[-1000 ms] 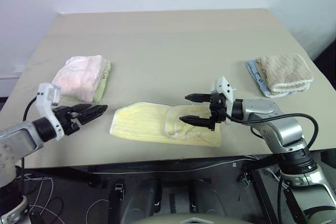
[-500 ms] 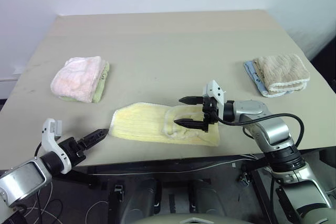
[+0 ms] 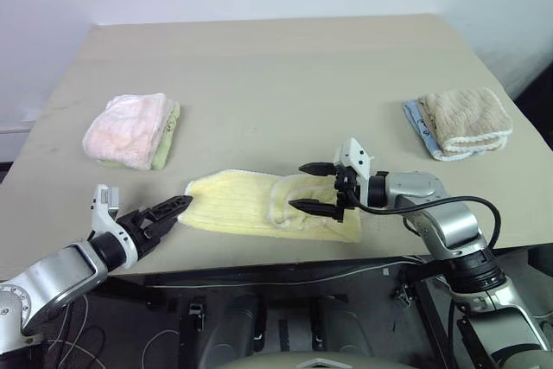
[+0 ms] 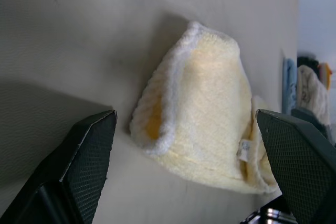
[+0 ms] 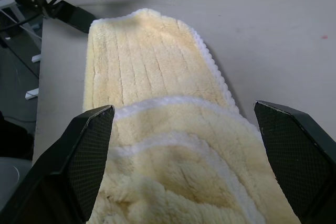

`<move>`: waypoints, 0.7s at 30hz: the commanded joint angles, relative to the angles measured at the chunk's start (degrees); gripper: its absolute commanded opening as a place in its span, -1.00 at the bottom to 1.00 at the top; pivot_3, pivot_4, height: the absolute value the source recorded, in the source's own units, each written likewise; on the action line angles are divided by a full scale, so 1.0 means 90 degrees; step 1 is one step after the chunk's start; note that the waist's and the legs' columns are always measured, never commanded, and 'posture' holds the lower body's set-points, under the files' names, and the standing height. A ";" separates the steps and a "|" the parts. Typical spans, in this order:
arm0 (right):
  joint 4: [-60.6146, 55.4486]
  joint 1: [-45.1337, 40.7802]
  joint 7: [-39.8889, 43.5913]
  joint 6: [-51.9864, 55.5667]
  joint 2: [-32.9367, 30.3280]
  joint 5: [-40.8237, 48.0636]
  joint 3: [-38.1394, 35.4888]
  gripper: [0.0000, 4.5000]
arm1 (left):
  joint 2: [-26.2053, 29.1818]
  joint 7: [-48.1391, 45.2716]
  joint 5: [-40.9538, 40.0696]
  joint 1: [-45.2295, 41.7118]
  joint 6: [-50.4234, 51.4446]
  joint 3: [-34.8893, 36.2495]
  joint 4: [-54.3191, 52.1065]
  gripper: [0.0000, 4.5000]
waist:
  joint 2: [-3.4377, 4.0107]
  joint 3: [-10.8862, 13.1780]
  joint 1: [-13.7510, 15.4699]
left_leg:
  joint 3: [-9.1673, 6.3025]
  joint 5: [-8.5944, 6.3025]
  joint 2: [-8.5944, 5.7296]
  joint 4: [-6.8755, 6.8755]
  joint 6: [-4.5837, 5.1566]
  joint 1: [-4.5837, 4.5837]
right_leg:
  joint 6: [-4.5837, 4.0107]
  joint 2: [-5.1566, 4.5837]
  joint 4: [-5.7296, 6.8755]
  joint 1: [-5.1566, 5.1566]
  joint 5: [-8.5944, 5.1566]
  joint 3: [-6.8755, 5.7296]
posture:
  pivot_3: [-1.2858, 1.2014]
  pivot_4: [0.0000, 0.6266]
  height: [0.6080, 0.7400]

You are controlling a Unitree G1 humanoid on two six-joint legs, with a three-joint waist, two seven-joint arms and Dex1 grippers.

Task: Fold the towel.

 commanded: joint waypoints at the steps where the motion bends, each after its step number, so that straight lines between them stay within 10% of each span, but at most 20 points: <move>1: -0.0271 0.0016 -0.0059 -0.0137 -0.0059 -0.0033 -0.0158 0.99 | 0.0109 -0.0216 -0.0034 -0.0009 -0.0196 -0.0167 0.0158 0.98 | 0.0002 -0.0001 -0.0008 | 0.0000 0.0000 0.0000 -0.0003 0.0000 0.0006 | -0.0001 0.0000 0.0000 0.0005 -0.0001 0.0000 | 0.03 -0.52 1.00; 15: -0.0210 0.0020 -0.0173 -0.0313 -0.0032 -0.0204 -0.0142 1.00 | 0.0192 -0.0800 -0.0034 -0.0074 -0.0405 -0.0448 0.0269 -0.92 | 0.0001 0.0000 -0.0025 | 0.0000 0.0000 0.0000 -0.0020 0.0000 0.0009 | -0.0014 -0.0001 -0.0013 0.0004 -0.0009 0.0002 | 0.03 -0.52 1.00; 21: -0.0283 0.0031 -0.0183 -0.0198 0.0001 -0.0002 -0.0275 1.00 | 0.0538 -0.1210 0.0215 -0.0097 -0.0306 -0.0371 0.0639 -0.97 | 0.0001 0.0000 -0.0030 | 0.0001 0.0000 0.0001 -0.0024 0.0000 0.0009 | -0.0015 -0.0001 -0.0014 0.0002 -0.0010 0.0002 | 0.03 -0.52 1.00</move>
